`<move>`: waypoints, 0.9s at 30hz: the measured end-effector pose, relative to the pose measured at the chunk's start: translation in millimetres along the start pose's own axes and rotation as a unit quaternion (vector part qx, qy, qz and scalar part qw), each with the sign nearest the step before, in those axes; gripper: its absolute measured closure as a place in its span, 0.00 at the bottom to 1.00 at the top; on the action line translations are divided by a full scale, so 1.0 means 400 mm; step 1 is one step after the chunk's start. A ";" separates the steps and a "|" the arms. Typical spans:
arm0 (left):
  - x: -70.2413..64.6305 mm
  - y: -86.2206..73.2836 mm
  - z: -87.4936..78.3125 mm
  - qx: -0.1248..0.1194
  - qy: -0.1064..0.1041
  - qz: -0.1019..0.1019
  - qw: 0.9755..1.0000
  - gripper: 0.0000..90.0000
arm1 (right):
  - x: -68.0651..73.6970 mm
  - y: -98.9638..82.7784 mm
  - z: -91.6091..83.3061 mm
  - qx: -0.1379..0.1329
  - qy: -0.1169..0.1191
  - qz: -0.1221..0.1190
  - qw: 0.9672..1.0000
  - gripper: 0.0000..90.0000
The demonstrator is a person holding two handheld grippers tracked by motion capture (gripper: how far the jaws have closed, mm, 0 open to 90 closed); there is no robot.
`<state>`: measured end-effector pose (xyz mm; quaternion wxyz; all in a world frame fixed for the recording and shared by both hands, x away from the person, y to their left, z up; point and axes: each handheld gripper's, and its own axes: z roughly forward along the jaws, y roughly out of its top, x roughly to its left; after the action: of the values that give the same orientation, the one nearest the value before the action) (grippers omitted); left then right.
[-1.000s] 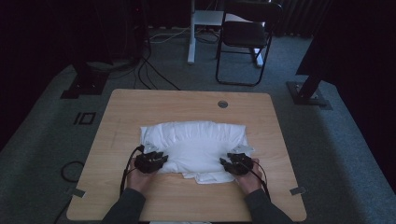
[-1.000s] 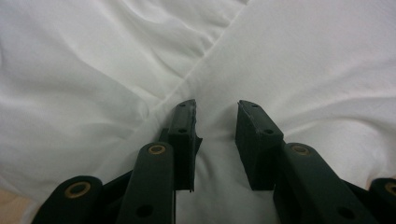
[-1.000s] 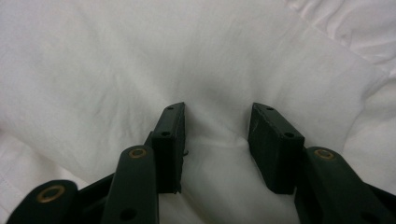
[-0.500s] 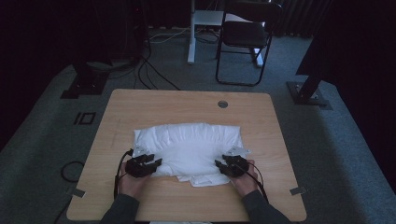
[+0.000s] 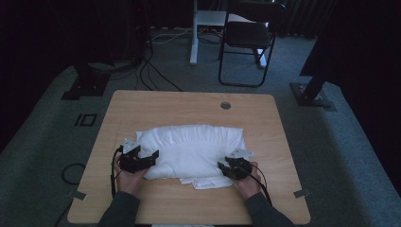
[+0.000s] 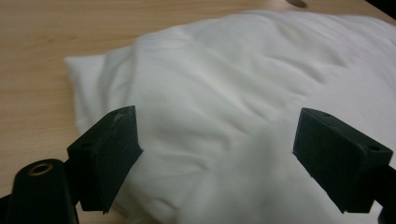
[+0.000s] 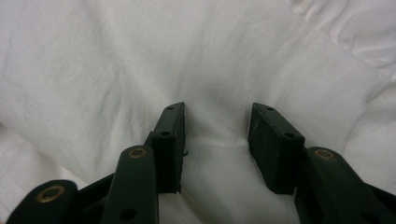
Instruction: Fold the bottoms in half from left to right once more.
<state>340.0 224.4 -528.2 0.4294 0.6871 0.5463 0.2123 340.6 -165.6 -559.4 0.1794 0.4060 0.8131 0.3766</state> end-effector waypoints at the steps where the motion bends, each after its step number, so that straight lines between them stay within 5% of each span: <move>1: 0.007 -0.001 0.005 0.004 0.004 -0.004 1.000 0.14 | 0.000 0.000 0.000 0.000 0.000 0.000 1.000 0.61; 6: 0.038 -0.010 0.035 0.036 0.020 -0.024 0.999 0.11 | 0.000 0.000 0.000 0.000 0.000 0.001 1.000 0.61; 11: 0.042 -0.019 0.055 0.056 0.056 -0.011 0.997 0.03 | 0.000 -0.001 0.000 -0.001 0.001 0.000 1.000 0.61; 15: 0.057 -0.028 0.072 0.073 0.054 -0.026 0.995 0.00 | -0.002 -0.002 0.000 -0.002 0.002 -0.002 1.000 0.61; 21: 0.054 -0.030 0.075 0.072 0.049 -0.018 0.996 0.00 | -0.002 -0.002 0.000 -0.002 0.003 -0.002 1.000 0.61; 27: 0.031 -0.034 0.061 0.069 -0.012 -0.032 0.997 0.46 | -0.002 -0.003 0.000 -0.003 0.002 -0.003 1.000 0.61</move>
<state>354.7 227.6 -554.7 0.3942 0.6998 0.5759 0.1526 340.3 -166.7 -560.2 0.1800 0.4023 0.8133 0.3798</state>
